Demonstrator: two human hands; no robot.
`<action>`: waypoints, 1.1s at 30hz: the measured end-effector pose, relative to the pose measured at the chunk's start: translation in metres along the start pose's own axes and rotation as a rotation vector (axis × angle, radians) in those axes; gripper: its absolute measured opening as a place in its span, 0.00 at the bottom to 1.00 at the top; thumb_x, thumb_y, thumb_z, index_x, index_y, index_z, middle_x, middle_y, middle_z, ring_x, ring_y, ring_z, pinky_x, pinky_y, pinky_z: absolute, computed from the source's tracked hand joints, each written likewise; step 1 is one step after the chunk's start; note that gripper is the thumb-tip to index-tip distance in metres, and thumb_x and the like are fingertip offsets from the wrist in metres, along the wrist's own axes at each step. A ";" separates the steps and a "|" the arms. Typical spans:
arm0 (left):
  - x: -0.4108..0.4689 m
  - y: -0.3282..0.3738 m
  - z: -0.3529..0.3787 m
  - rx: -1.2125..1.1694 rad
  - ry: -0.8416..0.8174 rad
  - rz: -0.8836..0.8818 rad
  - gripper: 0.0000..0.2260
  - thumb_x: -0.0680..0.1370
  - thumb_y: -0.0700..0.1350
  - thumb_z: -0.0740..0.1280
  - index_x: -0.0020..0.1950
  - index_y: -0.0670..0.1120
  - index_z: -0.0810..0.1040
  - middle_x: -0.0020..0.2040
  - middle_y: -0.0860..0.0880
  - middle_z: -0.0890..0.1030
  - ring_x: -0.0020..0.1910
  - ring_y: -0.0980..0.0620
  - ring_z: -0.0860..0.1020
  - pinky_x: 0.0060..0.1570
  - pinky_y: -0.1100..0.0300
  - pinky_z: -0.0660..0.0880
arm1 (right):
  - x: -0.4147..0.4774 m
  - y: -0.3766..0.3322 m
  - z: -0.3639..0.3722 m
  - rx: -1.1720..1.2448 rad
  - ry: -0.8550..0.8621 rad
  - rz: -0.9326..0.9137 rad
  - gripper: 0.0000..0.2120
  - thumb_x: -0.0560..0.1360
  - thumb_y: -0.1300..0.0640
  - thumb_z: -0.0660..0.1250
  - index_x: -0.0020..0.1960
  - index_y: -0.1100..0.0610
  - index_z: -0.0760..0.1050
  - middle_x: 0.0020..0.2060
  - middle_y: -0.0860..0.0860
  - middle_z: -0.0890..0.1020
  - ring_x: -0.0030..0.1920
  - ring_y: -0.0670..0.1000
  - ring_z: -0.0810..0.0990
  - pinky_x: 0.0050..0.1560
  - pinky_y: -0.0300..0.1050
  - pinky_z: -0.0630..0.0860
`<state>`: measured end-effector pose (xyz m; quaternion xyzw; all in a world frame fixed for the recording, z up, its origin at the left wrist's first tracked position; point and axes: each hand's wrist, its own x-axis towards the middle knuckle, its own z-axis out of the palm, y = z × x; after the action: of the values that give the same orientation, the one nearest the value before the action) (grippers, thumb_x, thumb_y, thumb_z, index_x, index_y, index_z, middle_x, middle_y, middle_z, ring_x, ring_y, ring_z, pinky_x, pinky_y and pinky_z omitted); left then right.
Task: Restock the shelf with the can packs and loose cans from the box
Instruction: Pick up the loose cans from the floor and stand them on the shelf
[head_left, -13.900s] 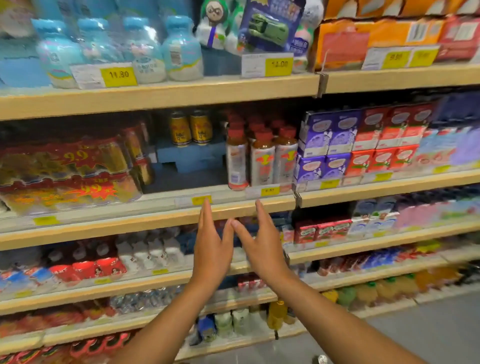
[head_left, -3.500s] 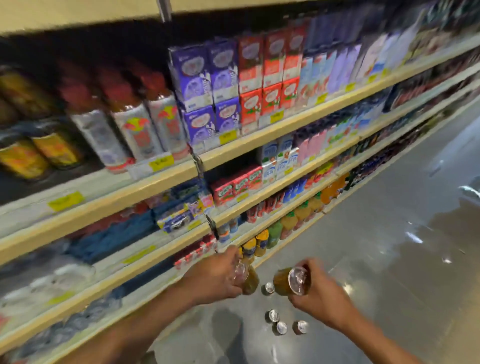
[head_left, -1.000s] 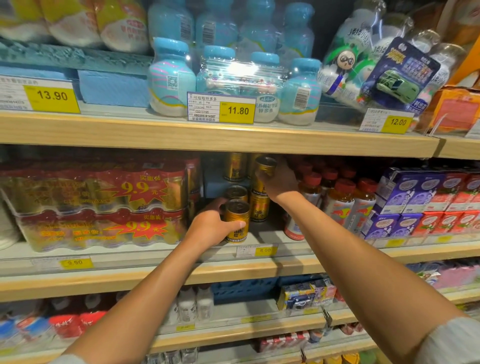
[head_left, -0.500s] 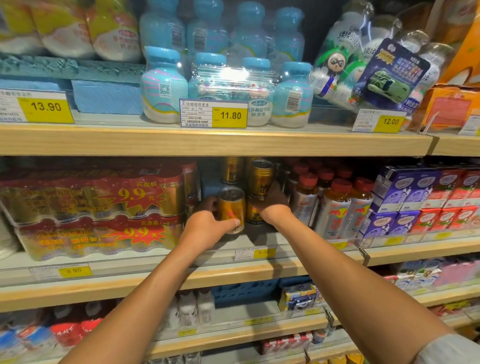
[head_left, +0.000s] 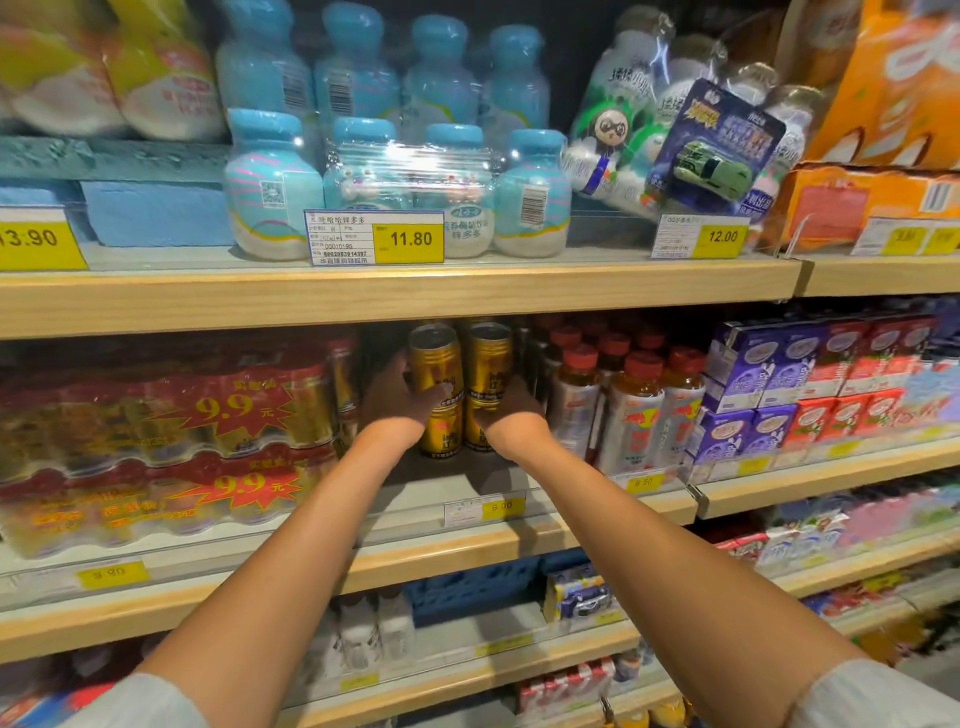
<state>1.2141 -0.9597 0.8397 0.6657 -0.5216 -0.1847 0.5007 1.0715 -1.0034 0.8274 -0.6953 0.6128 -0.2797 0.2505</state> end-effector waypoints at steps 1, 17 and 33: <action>0.002 -0.001 0.001 0.007 -0.001 0.004 0.25 0.73 0.49 0.75 0.69 0.50 0.72 0.65 0.47 0.77 0.62 0.44 0.77 0.62 0.45 0.74 | -0.001 0.001 0.001 0.009 0.000 0.003 0.34 0.75 0.48 0.70 0.74 0.59 0.61 0.70 0.59 0.72 0.68 0.61 0.73 0.66 0.51 0.71; 0.020 -0.044 0.020 0.055 -0.046 -0.051 0.39 0.68 0.56 0.76 0.75 0.54 0.62 0.69 0.49 0.76 0.65 0.47 0.76 0.64 0.43 0.74 | -0.018 0.007 0.000 0.071 -0.028 0.013 0.30 0.75 0.53 0.72 0.72 0.57 0.65 0.68 0.56 0.74 0.67 0.58 0.74 0.64 0.46 0.70; -0.088 0.021 0.012 0.163 0.023 -0.169 0.31 0.77 0.54 0.70 0.74 0.42 0.65 0.50 0.46 0.79 0.41 0.54 0.74 0.37 0.61 0.69 | -0.068 0.023 -0.019 0.158 -0.131 -0.123 0.18 0.80 0.45 0.63 0.58 0.60 0.70 0.54 0.55 0.77 0.51 0.54 0.78 0.46 0.49 0.75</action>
<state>1.1604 -0.8871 0.8279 0.7477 -0.4713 -0.1757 0.4336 1.0356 -0.9393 0.8199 -0.7264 0.5275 -0.2958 0.3264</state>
